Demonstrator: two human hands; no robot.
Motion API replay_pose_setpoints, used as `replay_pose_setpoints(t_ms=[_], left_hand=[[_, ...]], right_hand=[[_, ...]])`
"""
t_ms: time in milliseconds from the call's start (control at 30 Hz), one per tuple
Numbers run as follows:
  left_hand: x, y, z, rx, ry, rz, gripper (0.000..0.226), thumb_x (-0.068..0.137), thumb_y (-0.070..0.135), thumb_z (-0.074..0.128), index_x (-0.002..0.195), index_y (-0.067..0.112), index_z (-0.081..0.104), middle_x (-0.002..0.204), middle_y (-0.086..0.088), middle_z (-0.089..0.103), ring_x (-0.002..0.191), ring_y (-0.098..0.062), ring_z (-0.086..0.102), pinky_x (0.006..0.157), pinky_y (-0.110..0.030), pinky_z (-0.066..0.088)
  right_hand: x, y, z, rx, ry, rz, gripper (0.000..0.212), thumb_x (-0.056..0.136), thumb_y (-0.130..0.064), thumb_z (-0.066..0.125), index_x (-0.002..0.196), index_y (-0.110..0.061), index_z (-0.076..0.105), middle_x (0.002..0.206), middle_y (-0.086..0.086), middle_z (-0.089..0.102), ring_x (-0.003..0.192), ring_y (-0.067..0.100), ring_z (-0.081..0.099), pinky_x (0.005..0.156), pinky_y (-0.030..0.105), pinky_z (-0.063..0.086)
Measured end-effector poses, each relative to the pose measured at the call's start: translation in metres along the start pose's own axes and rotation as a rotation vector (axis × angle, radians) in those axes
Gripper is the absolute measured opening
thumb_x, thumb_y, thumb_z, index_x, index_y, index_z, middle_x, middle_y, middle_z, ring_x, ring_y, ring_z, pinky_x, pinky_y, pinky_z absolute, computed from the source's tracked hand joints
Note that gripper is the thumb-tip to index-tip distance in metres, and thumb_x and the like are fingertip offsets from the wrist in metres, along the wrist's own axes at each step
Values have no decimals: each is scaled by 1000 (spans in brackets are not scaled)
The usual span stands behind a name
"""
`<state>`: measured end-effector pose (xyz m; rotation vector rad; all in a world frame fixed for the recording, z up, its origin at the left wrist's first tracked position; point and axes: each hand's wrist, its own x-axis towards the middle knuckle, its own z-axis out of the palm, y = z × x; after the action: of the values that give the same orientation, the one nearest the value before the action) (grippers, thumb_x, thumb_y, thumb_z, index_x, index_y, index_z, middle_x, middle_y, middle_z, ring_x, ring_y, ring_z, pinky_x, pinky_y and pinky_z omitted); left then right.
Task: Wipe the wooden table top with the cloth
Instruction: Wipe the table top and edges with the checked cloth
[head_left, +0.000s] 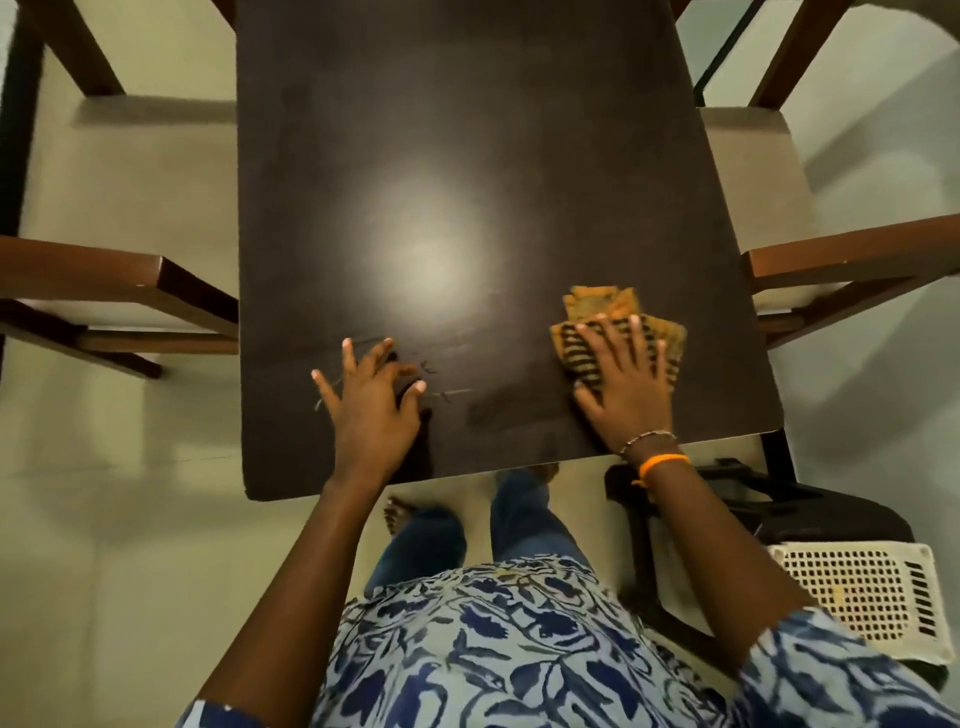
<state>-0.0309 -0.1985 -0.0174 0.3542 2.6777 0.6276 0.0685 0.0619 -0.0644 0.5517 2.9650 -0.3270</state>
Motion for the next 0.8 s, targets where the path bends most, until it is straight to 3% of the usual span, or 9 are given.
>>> replay_pose_setpoints(t_ms=[100,233,367,533,667,733,800], left_hand=[[-6,-15,-5,-25,70,-4,28,94,30,49,91,13,71,143,0,45,145,-24,14,114,-54,-10],[-14,-44,-18,-84,242,-72,20,92,17,50,104,10,66,140,-4,47,138,-26,30,118,-51,3],[-26,-75,-28,-108,320,-175,35,87,5,52,121,13,53,138,-10,45,133,-29,37,116,-50,11],[-36,-113,-41,-163,390,-344,39,86,2,49,124,7,51,130,-16,52,123,-34,45,104,-45,35],[-36,-137,-45,-317,285,-477,30,93,11,46,121,12,58,126,-11,59,117,-30,52,93,-41,43],[-36,-143,-43,-430,209,-532,25,93,16,47,114,13,62,118,-10,64,109,-29,58,87,-37,45],[-37,-146,-42,-471,184,-539,24,92,19,50,112,14,63,114,-9,66,104,-28,60,85,-37,46]], right_hand=[[-2,1,-1,-4,56,152,71,75,-49,33,143,-29,28,153,2,27,144,31,10,114,57,5],[-4,-60,11,59,74,259,72,77,-41,42,145,-24,26,155,6,22,145,34,5,114,58,4],[-12,-164,34,89,29,-1,71,78,-39,44,145,-24,26,155,9,22,144,37,7,112,57,-2],[-26,-275,57,111,-201,-493,70,86,-34,50,147,-23,19,158,6,11,145,32,-5,114,57,-6],[-19,-260,60,-2,-184,-659,68,84,-40,42,147,-27,20,158,3,14,146,29,1,111,53,-13],[-14,-234,52,1,-131,-561,70,77,-43,33,145,-28,26,155,2,23,145,30,9,111,60,-5],[-8,-201,40,11,-73,-348,73,72,-44,30,144,-28,30,154,1,27,144,30,13,110,63,0]])
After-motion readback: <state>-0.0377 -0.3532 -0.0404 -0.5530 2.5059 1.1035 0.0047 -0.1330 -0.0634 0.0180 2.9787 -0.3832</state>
